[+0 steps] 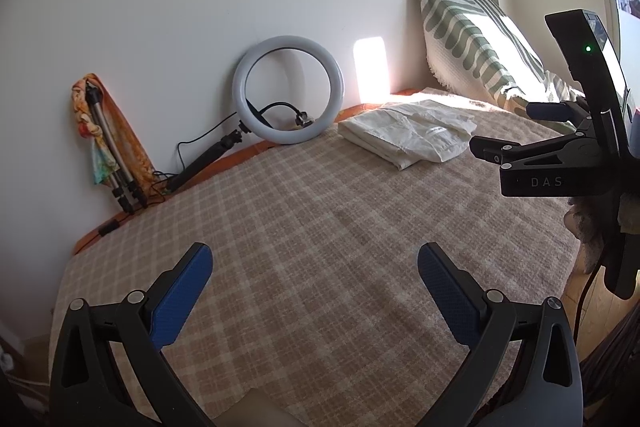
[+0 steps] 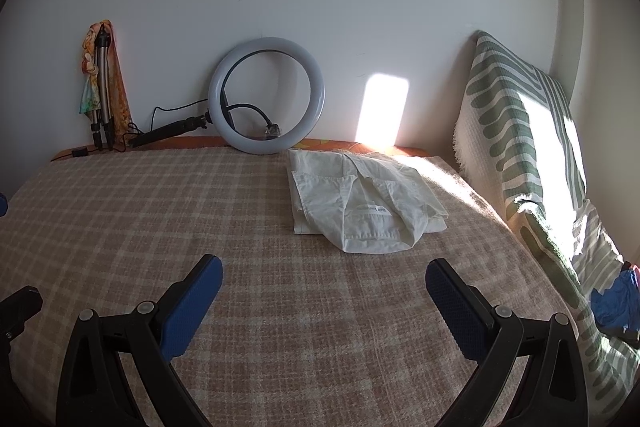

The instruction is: Fold small clothes

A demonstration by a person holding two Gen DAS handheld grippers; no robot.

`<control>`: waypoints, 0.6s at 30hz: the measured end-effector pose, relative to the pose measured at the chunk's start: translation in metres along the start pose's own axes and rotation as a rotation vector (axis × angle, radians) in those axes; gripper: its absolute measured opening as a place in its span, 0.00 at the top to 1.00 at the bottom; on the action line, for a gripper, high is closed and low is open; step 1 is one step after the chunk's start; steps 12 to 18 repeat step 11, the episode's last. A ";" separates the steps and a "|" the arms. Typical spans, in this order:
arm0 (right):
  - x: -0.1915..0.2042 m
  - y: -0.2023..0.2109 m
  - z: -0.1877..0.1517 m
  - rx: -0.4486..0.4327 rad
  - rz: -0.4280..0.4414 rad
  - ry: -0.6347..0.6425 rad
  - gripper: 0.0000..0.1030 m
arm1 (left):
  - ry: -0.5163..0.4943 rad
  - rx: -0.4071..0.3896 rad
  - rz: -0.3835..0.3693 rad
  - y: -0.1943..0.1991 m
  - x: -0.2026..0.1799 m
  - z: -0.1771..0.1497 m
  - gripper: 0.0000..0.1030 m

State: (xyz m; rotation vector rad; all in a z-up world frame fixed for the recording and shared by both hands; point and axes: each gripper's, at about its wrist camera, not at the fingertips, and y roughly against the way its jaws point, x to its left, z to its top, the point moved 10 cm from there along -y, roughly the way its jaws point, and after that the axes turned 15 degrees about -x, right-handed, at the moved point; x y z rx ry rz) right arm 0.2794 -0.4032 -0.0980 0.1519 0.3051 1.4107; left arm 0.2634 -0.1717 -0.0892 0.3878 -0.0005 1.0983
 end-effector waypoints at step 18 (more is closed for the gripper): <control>0.016 -0.002 0.001 0.007 0.017 0.016 0.00 | 0.038 0.017 0.038 0.005 0.014 -0.003 0.01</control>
